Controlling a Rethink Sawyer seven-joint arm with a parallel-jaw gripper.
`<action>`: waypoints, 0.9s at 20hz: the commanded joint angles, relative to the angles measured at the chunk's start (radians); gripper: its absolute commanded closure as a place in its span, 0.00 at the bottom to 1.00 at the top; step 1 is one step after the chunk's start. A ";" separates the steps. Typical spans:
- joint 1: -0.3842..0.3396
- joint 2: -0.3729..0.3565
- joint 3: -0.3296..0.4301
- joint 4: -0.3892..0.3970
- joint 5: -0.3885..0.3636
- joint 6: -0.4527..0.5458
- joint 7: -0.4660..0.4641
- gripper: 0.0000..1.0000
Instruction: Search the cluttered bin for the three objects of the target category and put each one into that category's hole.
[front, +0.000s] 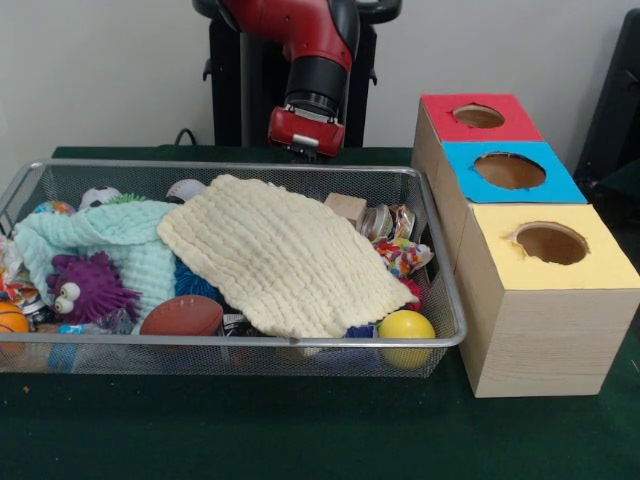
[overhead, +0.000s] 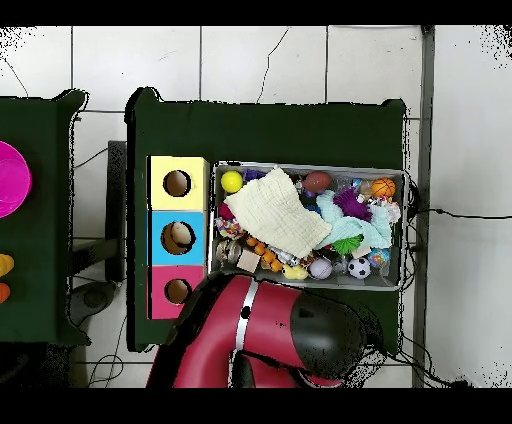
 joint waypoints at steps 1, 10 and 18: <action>0.001 -0.035 0.065 -0.081 0.016 0.201 0.190 1.00; 0.019 -0.196 0.069 0.040 0.015 0.332 0.191 1.00; 0.058 -0.355 0.055 0.142 0.026 0.449 0.206 1.00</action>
